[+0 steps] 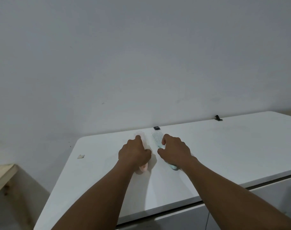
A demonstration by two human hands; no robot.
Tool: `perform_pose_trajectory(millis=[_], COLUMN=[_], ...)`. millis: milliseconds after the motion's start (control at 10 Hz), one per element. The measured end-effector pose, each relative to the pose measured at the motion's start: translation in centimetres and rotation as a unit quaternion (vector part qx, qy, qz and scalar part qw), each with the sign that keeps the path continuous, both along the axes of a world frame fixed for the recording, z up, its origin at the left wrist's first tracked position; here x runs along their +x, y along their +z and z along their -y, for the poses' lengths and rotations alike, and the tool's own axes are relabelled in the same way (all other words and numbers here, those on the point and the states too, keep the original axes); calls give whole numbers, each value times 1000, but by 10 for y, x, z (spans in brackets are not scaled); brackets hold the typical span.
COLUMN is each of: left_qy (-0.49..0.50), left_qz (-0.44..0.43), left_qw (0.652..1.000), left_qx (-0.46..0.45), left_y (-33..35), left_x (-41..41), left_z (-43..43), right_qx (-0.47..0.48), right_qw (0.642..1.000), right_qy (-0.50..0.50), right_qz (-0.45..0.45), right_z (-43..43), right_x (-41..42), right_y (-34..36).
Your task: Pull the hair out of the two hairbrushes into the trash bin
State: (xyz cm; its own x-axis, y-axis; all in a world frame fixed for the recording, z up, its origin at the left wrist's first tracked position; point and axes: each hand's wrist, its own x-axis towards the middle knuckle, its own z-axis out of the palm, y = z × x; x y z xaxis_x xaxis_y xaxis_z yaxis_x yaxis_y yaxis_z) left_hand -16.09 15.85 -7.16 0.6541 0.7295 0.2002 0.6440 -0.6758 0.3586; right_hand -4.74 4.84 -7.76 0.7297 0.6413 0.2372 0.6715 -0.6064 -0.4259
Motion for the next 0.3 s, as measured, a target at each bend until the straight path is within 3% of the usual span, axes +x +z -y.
perform_pose_trajectory(millis=[300], left_qy=[26], left_qz=[13], left_qw=[993], left_qx=[111], left_y=[44], left_x=[2], left_z=[2], right_qx=[-3], right_qw=[1000], right_qy=[-1], right_qz=[-7], right_z=[18], right_x=[13], right_y=[55])
